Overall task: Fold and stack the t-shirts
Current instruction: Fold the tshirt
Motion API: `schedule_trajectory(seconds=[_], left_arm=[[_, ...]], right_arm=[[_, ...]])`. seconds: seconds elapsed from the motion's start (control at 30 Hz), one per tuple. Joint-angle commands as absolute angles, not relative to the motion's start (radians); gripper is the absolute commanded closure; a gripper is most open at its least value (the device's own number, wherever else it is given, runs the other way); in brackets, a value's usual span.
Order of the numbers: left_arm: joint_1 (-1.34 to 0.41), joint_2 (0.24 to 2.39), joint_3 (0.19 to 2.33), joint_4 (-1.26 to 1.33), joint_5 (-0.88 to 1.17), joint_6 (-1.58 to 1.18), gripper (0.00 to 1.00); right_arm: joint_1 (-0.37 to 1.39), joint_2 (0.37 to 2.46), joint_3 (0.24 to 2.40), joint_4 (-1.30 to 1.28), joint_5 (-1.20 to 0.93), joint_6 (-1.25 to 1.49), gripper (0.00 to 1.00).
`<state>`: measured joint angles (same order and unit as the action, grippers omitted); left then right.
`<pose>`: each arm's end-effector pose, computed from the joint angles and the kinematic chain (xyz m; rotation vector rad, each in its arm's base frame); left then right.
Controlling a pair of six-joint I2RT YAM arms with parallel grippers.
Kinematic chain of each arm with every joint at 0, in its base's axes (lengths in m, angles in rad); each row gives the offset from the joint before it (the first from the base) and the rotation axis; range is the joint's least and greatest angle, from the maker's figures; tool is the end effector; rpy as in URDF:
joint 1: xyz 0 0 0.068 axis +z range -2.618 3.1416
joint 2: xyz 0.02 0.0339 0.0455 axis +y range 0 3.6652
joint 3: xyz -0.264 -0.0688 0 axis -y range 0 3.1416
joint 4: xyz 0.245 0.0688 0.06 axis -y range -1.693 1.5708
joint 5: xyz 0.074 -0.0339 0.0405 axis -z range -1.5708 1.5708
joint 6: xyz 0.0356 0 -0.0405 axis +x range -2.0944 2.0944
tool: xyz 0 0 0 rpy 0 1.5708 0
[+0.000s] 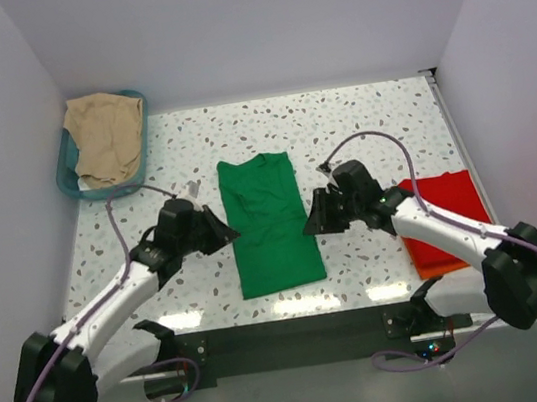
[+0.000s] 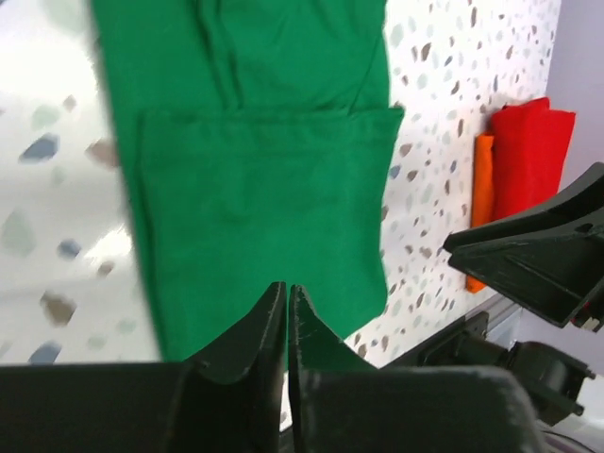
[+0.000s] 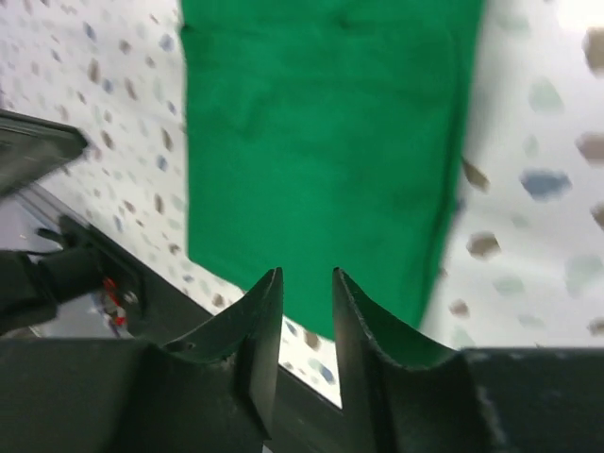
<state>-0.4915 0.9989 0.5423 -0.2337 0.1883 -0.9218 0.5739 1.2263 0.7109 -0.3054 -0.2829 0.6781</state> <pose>0.1798 -0.1038 0.2119 -0.4132 2.3973 -0.9179 0.2023 0.1426 0.2143 -0.0100 2.5559 0.8830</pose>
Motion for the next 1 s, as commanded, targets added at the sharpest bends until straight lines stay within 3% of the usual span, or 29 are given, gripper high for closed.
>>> schedule_trajectory(seconds=[0.0,0.13,0.33,0.47,0.97], left_arm=[[-0.488,1.168,0.638,-0.050,0.259,-0.865,0.95],[-0.488,1.372,0.693,0.167,0.337,-0.884,1.00],[-0.483,1.537,0.736,0.176,0.262,-0.845,1.00],[-0.450,1.580,0.675,0.182,0.174,-0.870,1.00],[-0.359,1.622,0.577,0.204,0.184,-0.862,1.00]], right_arm=[[0.574,1.380,0.849,-0.195,-0.322,0.652,0.70],[0.574,1.535,0.949,-0.138,-0.348,0.631,0.78],[0.532,1.710,1.019,-0.092,-0.363,0.610,0.82],[0.456,1.775,0.991,-0.042,-0.402,0.617,0.82],[0.331,1.902,0.950,0.038,-0.589,0.679,0.85]])
